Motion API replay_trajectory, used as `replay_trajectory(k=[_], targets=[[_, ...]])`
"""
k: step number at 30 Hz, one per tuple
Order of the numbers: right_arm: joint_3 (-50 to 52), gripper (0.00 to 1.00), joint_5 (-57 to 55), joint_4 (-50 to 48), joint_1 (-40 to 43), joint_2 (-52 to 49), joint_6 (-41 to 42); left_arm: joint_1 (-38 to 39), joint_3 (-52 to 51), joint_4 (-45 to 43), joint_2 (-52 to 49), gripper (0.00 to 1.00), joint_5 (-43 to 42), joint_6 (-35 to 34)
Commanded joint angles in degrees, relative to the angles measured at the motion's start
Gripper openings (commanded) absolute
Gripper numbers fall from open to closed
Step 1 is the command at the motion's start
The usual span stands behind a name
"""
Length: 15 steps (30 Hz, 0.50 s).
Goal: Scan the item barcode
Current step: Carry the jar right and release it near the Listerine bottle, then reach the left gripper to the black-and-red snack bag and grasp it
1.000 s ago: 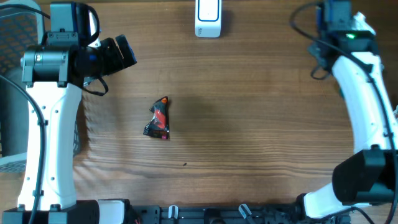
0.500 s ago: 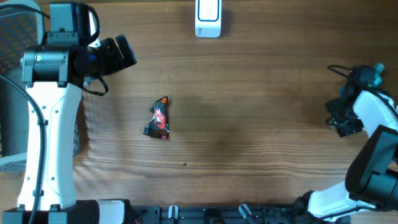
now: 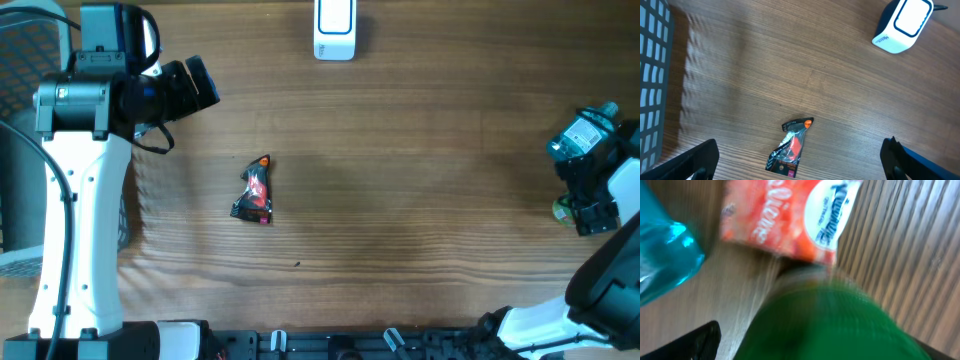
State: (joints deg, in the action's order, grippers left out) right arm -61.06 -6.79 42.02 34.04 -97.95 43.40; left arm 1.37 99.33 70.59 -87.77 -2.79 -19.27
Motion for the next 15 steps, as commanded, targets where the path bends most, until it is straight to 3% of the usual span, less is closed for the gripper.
replay_trajectory(k=[1, 4, 8, 12, 15], targets=[[-6.9, 1.0, 5.7, 5.7, -1.5, 8.7, -1.4, -0.3, -0.1, 0.0, -0.3, 1.0, 1.0, -0.7], [-11.0, 1.0, 5.8, 14.4, -5.5, 18.4, -1.2, -0.3, -0.1, 0.0, -0.3, 1.0, 1.0, -0.7], [-11.2, 1.0, 5.3, 20.4, -18.5, 28.0, -1.3, -0.3, -0.1, 0.0, -0.3, 1.0, 1.0, -0.7], [-10.7, 1.0, 2.7, 20.0, -36.7, 27.6, -0.3, -0.3, -0.1, 0.0, -0.3, 1.0, 1.0, -0.7], [-10.7, 1.0, -5.6, 20.0, -48.0, 23.1, 6.1, -0.3, -0.1, -1.6, -0.3, 1.0, 0.7, -1.0]])
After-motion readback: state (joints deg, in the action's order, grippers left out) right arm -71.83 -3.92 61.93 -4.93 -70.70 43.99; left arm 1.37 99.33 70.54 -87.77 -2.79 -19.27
